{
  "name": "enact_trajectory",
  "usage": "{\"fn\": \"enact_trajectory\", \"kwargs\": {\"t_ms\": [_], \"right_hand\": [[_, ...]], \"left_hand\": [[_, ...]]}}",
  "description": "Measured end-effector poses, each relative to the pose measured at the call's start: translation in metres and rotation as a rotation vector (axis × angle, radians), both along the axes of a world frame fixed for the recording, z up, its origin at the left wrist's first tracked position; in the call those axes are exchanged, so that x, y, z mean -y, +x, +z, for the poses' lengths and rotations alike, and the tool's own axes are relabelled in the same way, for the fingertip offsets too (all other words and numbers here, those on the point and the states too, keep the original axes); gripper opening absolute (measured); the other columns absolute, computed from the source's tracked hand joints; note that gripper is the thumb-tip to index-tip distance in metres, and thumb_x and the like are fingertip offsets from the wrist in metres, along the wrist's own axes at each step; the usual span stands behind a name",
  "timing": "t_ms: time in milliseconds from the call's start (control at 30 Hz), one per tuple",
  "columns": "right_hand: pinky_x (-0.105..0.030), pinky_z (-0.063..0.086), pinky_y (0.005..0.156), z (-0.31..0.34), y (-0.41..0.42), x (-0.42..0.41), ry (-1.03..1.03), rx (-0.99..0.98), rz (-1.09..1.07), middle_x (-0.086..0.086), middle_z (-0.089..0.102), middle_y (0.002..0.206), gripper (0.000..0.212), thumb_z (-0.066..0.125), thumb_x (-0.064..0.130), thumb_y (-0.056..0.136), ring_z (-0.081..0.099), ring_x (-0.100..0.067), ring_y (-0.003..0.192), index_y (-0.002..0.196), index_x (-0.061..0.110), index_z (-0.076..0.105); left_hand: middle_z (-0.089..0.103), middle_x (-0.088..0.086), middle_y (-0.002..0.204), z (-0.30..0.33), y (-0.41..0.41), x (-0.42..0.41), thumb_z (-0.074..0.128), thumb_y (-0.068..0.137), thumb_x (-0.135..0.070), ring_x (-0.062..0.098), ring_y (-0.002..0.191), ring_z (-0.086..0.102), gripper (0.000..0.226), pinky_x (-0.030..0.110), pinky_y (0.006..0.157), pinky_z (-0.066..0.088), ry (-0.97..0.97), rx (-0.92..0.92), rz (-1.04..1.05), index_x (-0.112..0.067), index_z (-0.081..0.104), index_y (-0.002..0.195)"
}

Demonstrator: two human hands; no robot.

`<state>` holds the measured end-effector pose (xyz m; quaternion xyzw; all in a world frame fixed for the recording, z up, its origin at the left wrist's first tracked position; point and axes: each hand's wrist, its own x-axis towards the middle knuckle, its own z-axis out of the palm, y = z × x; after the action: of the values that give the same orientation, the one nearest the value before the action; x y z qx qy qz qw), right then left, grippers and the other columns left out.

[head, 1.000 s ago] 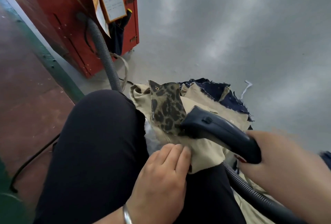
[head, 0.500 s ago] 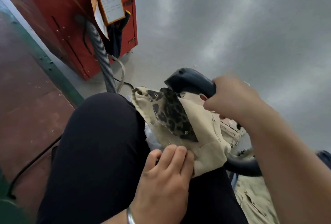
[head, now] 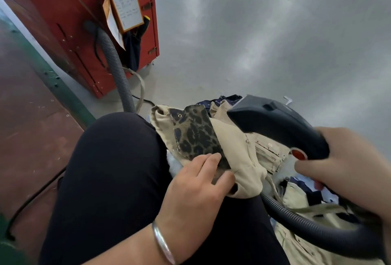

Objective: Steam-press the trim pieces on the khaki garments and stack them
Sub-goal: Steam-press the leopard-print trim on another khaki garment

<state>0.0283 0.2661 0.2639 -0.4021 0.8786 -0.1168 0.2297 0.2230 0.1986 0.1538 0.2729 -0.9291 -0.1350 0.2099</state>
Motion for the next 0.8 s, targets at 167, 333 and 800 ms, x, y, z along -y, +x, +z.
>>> {"fn": "enact_trajectory", "kwargs": {"t_ms": [167,333,800], "right_hand": [[-0.038,0.050,0.047,0.010,0.017,-0.018,0.057,-0.063,0.044,0.016,0.063,0.051,0.045,0.074,0.028,0.057,0.059,-0.006,0.043,0.083,0.059,0.055],[-0.025,0.041,0.046,0.003,0.027,-0.016,0.236,-0.117,0.154,0.042,0.055,0.064,0.046,0.066,0.035,0.059,0.056,-0.004,0.047,0.092,0.061,0.047],[-0.029,0.055,0.052,-0.031,0.013,0.090,0.193,-0.123,0.151,-0.003,0.066,0.067,0.011,0.065,0.016,0.081,0.067,-0.017,0.053,0.090,0.020,0.061]], "left_hand": [[0.067,0.017,0.105,0.005,0.000,-0.014,0.042,0.082,-0.005,0.028,0.092,0.065,0.028,0.030,0.065,0.053,0.001,0.000,0.005,-0.017,0.068,0.081],[0.071,0.014,0.095,0.002,-0.005,-0.036,0.055,0.081,-0.015,0.025,0.085,0.068,0.017,0.025,0.059,0.051,-0.034,-0.046,-0.043,-0.022,0.067,0.071],[0.072,0.012,0.088,-0.007,-0.010,-0.036,0.045,0.092,-0.017,0.023,0.076,0.068,0.031,0.027,0.063,0.055,-0.074,-0.081,-0.030,-0.025,0.061,0.067]]}}
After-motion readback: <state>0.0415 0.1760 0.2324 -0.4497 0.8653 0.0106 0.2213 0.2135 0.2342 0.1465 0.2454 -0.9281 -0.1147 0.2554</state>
